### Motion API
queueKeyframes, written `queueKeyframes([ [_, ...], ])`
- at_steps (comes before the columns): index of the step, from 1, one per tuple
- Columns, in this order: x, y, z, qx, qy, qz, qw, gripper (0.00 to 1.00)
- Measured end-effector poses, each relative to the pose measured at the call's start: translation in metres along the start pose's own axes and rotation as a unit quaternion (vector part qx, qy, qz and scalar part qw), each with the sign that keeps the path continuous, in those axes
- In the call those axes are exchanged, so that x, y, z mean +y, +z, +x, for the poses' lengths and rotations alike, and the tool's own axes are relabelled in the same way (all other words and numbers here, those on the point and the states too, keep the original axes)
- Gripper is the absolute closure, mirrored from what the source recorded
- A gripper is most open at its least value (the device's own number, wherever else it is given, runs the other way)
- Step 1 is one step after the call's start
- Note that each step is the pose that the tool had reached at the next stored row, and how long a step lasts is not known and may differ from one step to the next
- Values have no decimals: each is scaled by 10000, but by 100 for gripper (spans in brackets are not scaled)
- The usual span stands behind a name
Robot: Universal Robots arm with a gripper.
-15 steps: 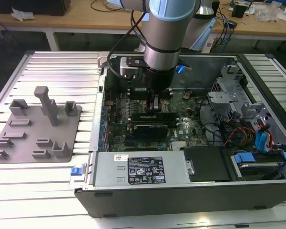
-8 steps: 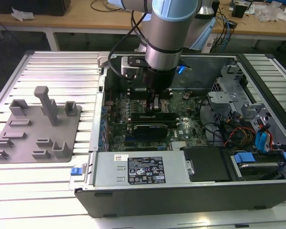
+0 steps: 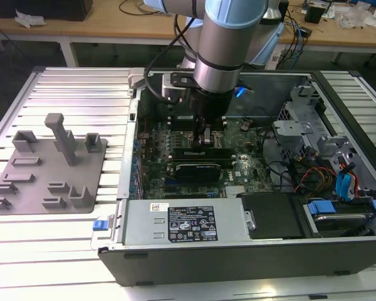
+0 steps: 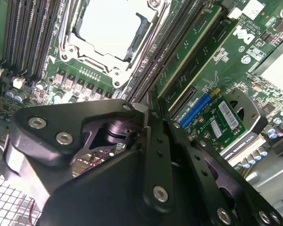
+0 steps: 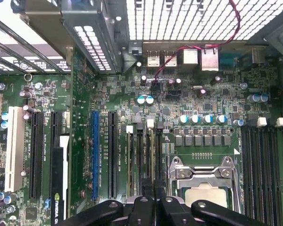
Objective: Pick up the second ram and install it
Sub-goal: 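Insert the second ram into the second slot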
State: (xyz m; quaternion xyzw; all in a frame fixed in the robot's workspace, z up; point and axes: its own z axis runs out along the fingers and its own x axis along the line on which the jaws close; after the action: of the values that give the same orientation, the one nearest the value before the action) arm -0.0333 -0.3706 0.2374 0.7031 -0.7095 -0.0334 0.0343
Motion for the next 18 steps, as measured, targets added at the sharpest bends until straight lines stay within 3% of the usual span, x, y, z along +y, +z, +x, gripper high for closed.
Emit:
queueKeyframes([
  [18,-27,15,0,1,-10,0,10000,91],
])
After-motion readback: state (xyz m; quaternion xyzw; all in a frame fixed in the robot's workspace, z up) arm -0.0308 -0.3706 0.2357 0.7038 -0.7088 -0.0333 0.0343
